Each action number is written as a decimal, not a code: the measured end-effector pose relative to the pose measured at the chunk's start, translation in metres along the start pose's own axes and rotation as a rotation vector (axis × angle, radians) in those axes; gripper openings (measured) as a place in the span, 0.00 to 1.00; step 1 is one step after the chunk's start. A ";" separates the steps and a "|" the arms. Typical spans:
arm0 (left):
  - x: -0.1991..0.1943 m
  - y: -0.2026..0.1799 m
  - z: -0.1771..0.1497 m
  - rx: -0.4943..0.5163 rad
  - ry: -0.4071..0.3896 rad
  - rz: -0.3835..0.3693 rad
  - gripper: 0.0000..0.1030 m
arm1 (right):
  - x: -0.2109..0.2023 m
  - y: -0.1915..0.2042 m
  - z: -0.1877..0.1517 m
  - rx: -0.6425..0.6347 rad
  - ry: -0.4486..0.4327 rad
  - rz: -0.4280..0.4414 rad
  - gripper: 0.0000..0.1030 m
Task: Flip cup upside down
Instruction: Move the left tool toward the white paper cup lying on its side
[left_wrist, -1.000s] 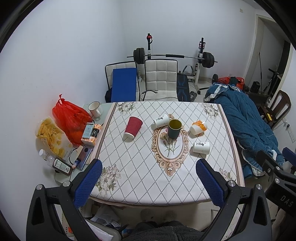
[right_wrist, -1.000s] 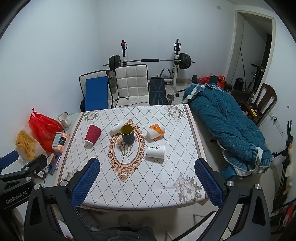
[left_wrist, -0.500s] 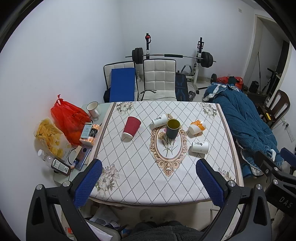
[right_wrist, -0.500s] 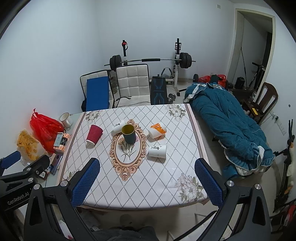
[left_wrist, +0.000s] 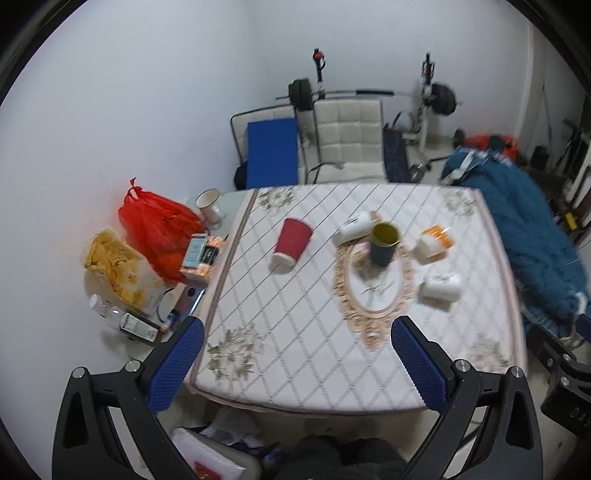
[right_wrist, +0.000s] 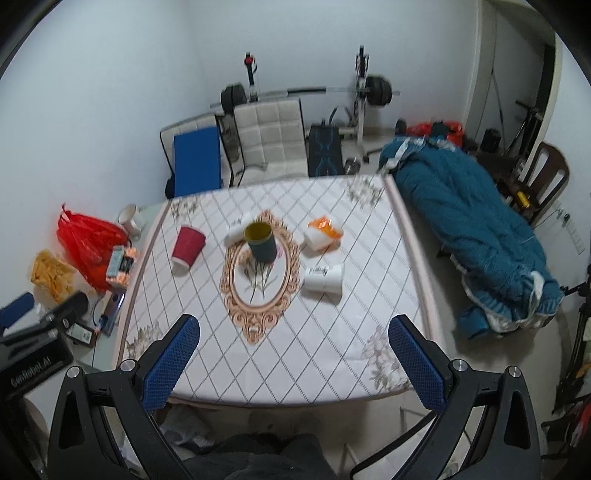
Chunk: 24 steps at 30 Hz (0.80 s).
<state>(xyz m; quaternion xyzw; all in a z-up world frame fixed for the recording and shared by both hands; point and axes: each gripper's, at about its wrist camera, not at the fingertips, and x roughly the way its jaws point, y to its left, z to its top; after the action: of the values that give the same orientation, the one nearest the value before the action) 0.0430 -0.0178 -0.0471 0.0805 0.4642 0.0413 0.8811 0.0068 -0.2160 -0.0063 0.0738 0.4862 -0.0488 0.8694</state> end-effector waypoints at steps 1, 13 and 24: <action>0.013 -0.001 -0.001 0.011 0.017 0.024 1.00 | 0.011 -0.001 -0.002 0.000 0.018 0.004 1.00; 0.149 -0.008 -0.009 0.108 0.262 0.048 1.00 | 0.189 0.001 -0.033 0.034 0.323 -0.013 1.00; 0.251 -0.019 0.021 0.201 0.382 -0.006 1.00 | 0.297 0.014 -0.037 0.107 0.522 -0.071 1.00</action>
<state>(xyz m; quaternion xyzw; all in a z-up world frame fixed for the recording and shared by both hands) 0.2020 -0.0011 -0.2427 0.1572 0.6249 0.0064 0.7647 0.1328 -0.1997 -0.2778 0.1125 0.6928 -0.0842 0.7073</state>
